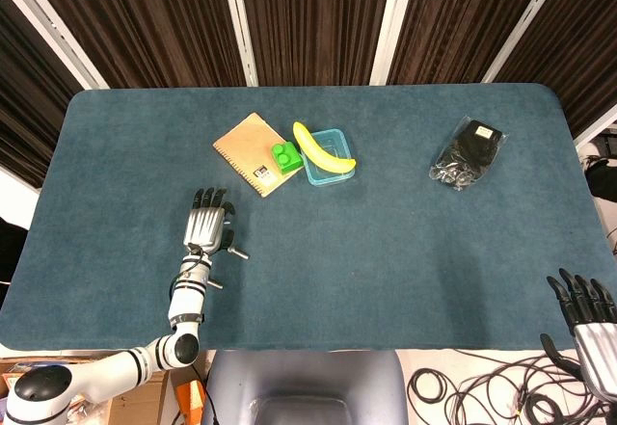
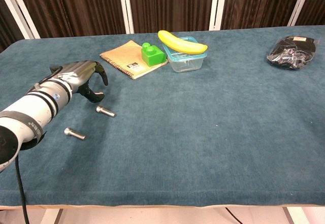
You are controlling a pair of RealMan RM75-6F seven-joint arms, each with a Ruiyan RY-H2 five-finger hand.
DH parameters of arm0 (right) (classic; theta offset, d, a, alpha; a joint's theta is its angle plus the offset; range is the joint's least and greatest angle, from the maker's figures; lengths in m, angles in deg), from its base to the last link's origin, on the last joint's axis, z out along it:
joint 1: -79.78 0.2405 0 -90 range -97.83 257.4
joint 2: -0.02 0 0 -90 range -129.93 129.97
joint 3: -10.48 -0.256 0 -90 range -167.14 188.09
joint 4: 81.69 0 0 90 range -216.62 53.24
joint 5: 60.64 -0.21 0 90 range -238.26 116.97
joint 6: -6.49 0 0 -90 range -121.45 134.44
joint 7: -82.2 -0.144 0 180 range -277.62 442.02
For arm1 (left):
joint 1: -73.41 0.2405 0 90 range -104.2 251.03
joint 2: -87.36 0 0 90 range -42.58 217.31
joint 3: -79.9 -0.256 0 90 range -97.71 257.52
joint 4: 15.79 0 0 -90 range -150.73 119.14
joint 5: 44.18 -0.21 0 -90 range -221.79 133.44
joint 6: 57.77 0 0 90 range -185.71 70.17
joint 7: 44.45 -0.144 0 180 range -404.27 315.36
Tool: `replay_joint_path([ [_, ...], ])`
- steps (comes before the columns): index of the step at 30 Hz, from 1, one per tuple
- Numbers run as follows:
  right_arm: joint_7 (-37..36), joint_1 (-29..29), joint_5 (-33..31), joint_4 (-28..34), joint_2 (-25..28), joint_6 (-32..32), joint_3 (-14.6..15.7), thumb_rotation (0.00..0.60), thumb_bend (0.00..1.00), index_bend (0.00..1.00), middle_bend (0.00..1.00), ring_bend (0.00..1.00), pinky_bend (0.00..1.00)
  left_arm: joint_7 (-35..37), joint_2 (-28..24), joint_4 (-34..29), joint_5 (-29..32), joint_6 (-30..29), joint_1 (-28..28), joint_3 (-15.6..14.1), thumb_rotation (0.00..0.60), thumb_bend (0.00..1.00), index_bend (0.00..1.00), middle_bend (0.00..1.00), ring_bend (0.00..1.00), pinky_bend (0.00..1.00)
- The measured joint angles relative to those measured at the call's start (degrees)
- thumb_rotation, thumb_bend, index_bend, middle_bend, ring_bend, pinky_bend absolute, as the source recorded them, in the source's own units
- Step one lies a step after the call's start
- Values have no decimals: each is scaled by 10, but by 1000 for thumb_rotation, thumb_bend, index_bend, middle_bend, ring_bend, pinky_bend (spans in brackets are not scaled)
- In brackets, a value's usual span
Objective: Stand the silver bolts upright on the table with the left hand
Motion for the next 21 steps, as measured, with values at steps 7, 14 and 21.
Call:
replay_joint_path([
  [7,-3,-1,-4,-1,1,0,0,600,290,0,0,0,36,6,10,28,-2,4,-7,-2,600,365,434,109,38,2],
  [14,-3,1,1,-2,1,-1,1,600,290,0,0,0,36,13,32,86,-3,15,-16,-5,600,365,480,109,38,0],
  [21,-6,1,0,-2,3,-1,1,600,290,0,0,0,36,25,45,114,-8,23,-22,-3,600,364,500,113,38,1],
])
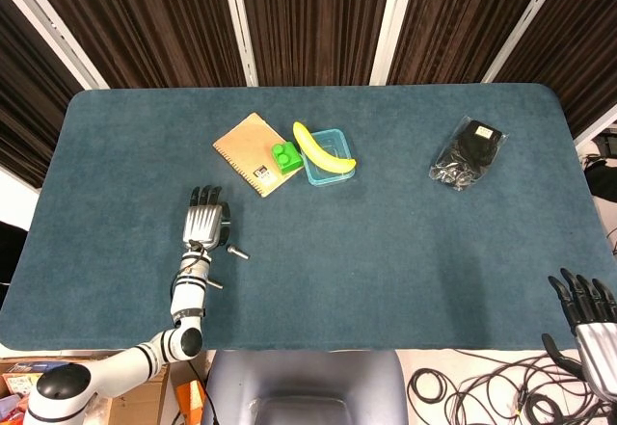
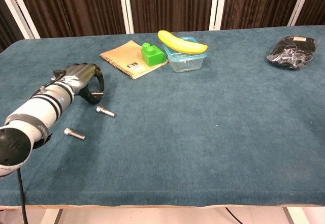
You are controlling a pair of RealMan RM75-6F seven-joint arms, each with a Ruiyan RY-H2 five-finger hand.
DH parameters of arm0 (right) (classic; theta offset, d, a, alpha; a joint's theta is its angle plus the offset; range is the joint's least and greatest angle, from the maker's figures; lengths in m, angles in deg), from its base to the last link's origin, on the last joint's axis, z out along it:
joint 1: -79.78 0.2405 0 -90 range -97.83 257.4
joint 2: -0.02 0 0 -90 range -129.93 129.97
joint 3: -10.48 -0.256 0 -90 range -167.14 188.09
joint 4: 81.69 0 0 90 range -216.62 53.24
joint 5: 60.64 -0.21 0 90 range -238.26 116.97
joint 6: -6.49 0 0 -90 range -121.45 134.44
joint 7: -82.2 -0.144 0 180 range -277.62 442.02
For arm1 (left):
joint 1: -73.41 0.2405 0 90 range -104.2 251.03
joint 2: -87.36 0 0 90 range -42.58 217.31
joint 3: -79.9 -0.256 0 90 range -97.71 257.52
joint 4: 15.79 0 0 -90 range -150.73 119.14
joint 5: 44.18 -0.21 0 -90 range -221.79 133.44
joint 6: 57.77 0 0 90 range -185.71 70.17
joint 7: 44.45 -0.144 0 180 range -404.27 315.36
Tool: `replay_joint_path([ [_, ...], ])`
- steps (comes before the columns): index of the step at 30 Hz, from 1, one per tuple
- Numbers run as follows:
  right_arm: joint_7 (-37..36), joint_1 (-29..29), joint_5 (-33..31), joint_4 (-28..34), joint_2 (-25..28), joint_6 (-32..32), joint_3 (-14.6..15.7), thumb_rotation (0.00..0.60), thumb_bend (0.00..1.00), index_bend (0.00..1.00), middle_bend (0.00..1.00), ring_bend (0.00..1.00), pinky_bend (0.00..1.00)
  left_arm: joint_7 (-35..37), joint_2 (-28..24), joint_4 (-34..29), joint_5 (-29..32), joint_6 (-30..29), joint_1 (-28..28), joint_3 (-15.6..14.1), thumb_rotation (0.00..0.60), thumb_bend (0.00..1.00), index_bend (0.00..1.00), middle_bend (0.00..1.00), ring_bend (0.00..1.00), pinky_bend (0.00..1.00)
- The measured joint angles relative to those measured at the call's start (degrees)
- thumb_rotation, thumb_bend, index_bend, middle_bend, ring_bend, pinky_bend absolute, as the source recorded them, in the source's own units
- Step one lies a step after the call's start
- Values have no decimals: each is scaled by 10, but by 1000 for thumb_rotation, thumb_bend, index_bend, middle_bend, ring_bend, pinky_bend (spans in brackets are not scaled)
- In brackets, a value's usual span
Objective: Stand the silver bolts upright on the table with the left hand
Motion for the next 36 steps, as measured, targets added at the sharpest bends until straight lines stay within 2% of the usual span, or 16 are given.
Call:
replay_joint_path([
  [16,0,-1,0,0,0,2,0,600,289,0,0,0,36,5,13,23,-8,8,-5,1,600,365,581,120,39,1],
  [36,9,-2,1,1,-4,2,1,600,290,0,0,0,36,9,-32,-64,-28,-38,11,10,600,364,597,123,38,1],
])
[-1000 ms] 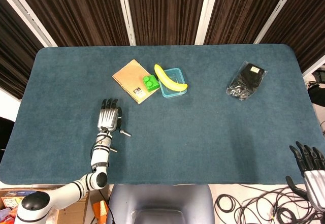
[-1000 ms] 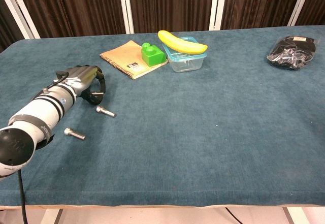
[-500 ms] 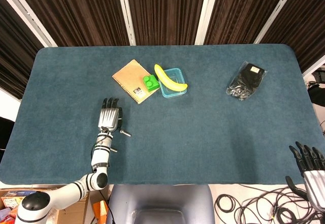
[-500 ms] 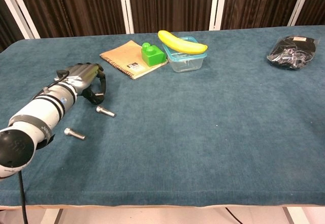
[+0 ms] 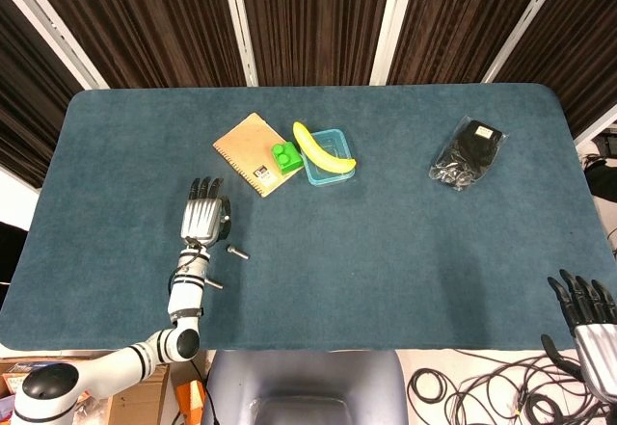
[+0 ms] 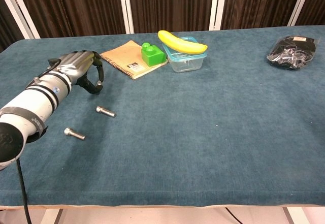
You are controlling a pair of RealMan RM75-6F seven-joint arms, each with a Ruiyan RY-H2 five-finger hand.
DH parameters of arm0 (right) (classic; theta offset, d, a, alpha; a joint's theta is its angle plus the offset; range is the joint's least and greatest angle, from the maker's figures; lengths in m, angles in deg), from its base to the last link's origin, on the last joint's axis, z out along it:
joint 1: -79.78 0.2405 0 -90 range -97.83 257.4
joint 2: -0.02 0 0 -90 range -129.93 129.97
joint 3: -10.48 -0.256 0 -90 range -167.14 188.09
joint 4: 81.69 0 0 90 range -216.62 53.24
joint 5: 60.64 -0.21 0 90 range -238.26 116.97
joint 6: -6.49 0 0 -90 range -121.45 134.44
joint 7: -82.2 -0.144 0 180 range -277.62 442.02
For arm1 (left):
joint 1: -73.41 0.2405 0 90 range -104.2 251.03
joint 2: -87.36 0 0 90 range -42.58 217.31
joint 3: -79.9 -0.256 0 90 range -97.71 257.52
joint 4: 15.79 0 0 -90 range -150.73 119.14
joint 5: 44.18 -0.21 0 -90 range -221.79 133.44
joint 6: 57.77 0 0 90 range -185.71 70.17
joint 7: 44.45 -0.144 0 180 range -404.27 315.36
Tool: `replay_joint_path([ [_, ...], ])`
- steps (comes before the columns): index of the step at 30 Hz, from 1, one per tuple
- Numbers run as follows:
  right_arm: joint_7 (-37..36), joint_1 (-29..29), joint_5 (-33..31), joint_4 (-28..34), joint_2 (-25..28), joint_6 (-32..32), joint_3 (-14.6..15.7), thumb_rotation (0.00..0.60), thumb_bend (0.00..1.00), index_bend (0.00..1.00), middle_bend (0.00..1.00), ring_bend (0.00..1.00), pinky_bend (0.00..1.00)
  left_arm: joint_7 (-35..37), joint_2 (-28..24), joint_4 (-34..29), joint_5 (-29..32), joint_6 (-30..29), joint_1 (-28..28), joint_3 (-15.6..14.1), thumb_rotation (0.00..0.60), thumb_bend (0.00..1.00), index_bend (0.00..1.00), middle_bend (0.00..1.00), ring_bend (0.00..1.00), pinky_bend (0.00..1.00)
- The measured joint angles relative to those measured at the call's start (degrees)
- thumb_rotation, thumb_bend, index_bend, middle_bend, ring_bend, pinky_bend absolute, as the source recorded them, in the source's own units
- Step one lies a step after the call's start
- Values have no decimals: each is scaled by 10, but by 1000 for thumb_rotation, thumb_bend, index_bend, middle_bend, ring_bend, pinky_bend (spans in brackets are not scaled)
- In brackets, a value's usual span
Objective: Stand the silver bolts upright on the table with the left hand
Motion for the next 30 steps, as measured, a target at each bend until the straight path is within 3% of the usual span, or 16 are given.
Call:
replay_joint_path([
  [10,1,0,1,0,0,-1,1,600,290,0,0,0,36,5,0,6,4,2,-1,2,600,364,580,123,39,1],
  [18,-1,-1,2,0,1,1,1,600,290,0,0,0,36,13,1,8,0,4,-3,1,600,363,436,121,39,0],
  [30,-5,-2,2,-1,1,5,1,600,290,0,0,0,36,4,3,17,-4,-12,-6,3,600,362,468,125,43,0],
])
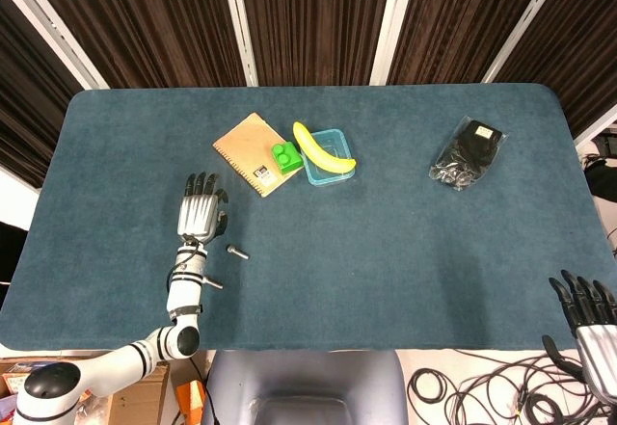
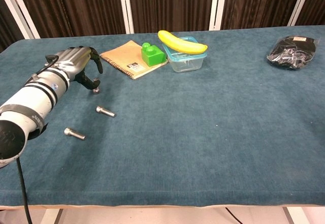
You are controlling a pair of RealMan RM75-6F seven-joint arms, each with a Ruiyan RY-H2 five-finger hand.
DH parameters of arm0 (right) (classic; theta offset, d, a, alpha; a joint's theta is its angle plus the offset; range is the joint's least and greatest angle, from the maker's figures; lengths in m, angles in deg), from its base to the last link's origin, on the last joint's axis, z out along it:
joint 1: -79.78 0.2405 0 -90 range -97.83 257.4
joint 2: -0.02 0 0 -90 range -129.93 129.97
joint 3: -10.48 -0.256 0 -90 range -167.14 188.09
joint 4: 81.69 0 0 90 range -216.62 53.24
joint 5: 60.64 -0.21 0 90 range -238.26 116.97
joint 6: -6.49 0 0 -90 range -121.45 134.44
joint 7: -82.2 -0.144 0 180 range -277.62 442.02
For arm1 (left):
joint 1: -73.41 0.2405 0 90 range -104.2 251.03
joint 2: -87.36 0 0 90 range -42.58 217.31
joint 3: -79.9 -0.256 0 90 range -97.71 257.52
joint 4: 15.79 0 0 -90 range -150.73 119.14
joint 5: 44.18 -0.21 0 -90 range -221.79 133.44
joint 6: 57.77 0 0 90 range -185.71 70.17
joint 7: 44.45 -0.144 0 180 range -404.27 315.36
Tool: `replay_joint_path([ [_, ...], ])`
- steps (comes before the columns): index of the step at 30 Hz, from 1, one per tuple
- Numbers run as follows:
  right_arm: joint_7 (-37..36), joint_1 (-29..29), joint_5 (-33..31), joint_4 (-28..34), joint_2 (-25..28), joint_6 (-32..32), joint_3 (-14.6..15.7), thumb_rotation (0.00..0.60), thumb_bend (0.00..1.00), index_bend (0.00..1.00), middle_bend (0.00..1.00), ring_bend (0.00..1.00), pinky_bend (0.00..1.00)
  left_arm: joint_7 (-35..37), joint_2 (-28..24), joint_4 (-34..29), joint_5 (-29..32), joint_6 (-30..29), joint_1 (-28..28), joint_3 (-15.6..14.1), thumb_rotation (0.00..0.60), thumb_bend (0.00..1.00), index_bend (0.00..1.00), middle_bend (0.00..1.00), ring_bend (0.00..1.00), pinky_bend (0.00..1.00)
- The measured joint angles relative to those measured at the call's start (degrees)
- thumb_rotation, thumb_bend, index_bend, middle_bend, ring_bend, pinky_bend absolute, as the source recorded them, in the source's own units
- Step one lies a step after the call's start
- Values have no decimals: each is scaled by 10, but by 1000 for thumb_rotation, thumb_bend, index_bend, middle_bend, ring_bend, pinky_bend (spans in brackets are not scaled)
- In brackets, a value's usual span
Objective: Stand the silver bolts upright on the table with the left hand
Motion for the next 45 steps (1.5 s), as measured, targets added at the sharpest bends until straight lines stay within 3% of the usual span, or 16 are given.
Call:
replay_joint_path([
  [19,-1,-1,-1,-1,0,1,-1,600,290,0,0,0,36,12,-14,-38,-22,-14,9,-10,600,362,419,107,26,0],
  [25,6,0,0,1,-2,-2,0,600,290,0,0,0,36,27,-46,-160,-58,-25,31,-44,600,362,426,80,0,0],
  [29,7,1,1,1,-2,-3,1,600,289,0,0,0,36,10,-70,-252,-85,-36,49,-87,600,362,432,72,0,0],
  [31,7,1,2,1,-2,-4,1,600,289,0,0,0,36,-5,-74,-266,-94,-42,56,-104,600,362,434,68,0,0],
  [45,-3,-2,7,-2,1,3,4,600,290,0,0,0,36,-68,-47,-190,-97,-48,67,-131,600,364,446,55,0,0],
])
